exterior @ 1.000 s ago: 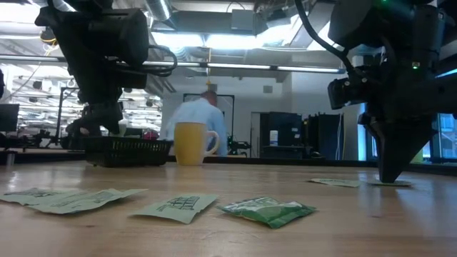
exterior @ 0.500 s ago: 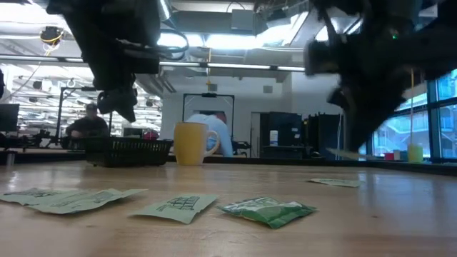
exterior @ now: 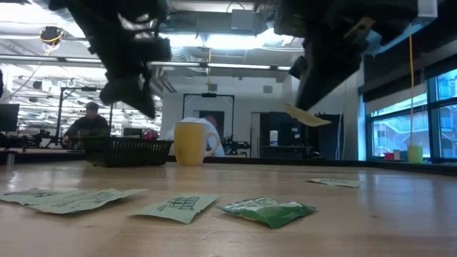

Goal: Pick and place Stevia / Truvia into bins
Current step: Put the green stevia packet into the black bin

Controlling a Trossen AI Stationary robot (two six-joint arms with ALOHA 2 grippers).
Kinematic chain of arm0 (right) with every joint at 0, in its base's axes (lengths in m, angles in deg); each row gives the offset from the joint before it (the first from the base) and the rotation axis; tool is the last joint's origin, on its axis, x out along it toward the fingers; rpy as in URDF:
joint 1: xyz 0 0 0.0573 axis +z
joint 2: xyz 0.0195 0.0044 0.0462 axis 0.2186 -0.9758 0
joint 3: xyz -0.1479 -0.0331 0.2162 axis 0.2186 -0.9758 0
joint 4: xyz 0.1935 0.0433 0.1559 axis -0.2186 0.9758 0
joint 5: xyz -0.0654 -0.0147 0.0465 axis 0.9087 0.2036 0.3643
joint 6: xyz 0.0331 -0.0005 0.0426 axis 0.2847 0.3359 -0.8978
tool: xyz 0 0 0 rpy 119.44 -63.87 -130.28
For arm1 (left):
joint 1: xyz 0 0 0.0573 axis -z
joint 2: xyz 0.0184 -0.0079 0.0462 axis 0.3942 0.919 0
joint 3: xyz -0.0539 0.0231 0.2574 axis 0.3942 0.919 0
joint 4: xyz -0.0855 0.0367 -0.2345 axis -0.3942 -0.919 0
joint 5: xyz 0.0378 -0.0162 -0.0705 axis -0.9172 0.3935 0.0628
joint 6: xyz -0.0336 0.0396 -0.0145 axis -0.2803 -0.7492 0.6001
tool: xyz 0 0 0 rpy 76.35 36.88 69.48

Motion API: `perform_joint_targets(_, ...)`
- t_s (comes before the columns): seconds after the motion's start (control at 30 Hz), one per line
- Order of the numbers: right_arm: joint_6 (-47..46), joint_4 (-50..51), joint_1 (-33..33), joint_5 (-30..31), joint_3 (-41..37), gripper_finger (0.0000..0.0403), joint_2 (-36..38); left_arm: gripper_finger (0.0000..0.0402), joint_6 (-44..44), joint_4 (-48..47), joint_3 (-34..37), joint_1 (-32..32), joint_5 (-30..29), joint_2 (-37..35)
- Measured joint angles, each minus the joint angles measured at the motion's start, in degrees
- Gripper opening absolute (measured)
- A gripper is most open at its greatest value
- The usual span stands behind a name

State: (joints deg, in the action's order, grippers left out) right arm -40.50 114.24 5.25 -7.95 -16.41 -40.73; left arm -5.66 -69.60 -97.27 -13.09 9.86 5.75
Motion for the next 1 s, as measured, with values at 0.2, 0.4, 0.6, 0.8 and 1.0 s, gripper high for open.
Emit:
perform_joint_targets(0.2,4.75,-7.61,-1.08,-7.0,0.0,0.0002,0.02,0.0095,-18.54,18.76,0.0,5.17,9.11,0.0)
perform_joint_targets(0.4,7.82,-19.13,-1.83,-17.8,0.0,0.0002,0.02,0.0104,-34.07,33.72,0.0,8.98,17.73,0.0)
perform_joint_targets(0.6,5.26,-23.47,-3.22,-20.16,0.0,0.0002,0.11,0.0125,-38.3,41.36,0.0,10.88,23.26,0.0)
perform_joint_targets(0.8,2.01,-25.41,-5.39,-20.16,0.0,0.0002,0.11,0.0134,-38.31,43.94,0.0,10.93,29.44,0.0)
perform_joint_targets(1.0,0.93,-26.6,-6.64,-20.14,0.0,0.0003,0.11,0.013,-38.34,44.04,0.0,10.82,29.76,0.0)
